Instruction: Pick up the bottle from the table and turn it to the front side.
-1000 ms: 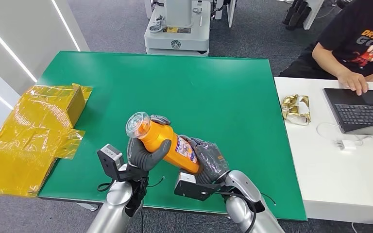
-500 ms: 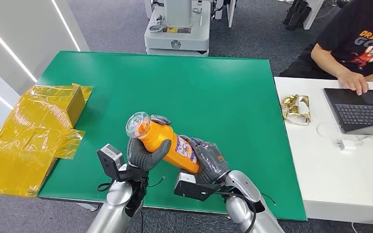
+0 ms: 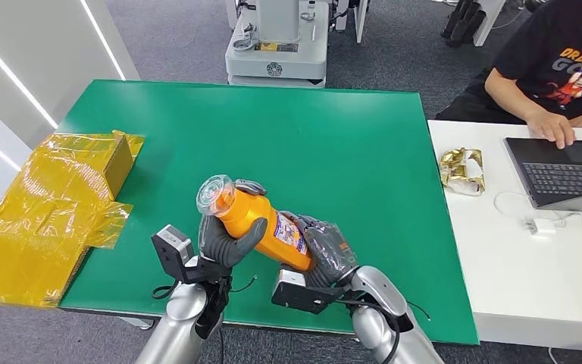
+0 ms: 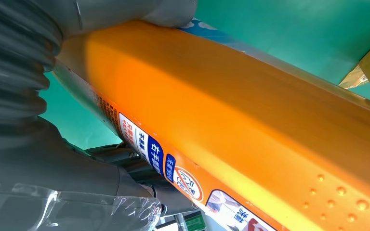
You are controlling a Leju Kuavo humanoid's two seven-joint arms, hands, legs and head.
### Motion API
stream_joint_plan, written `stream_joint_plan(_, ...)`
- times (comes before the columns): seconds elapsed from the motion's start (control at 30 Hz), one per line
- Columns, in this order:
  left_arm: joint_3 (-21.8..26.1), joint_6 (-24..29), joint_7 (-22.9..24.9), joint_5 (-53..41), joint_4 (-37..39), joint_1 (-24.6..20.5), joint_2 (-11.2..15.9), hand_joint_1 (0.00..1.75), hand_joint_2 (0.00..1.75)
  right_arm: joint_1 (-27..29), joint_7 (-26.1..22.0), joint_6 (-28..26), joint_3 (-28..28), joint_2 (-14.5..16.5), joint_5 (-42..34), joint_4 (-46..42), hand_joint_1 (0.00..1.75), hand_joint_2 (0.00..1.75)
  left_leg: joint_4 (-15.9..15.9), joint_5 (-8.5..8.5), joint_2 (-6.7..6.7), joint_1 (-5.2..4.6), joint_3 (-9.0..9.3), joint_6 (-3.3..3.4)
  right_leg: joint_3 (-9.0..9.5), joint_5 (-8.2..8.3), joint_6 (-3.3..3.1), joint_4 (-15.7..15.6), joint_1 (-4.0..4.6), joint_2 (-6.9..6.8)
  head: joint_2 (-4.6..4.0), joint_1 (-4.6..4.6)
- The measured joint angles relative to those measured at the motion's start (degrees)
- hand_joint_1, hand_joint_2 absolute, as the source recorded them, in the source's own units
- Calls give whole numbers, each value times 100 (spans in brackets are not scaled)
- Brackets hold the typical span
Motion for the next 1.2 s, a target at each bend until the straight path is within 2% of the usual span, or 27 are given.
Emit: stream_joint_plan(1.2, 0, 0, 0, -2, 0, 0, 1, 106, 175, 0, 0, 0, 2, 0, 0, 0, 175, 175, 0, 0, 0, 0, 0, 0, 0, 0, 0, 0, 0, 0, 0, 0)
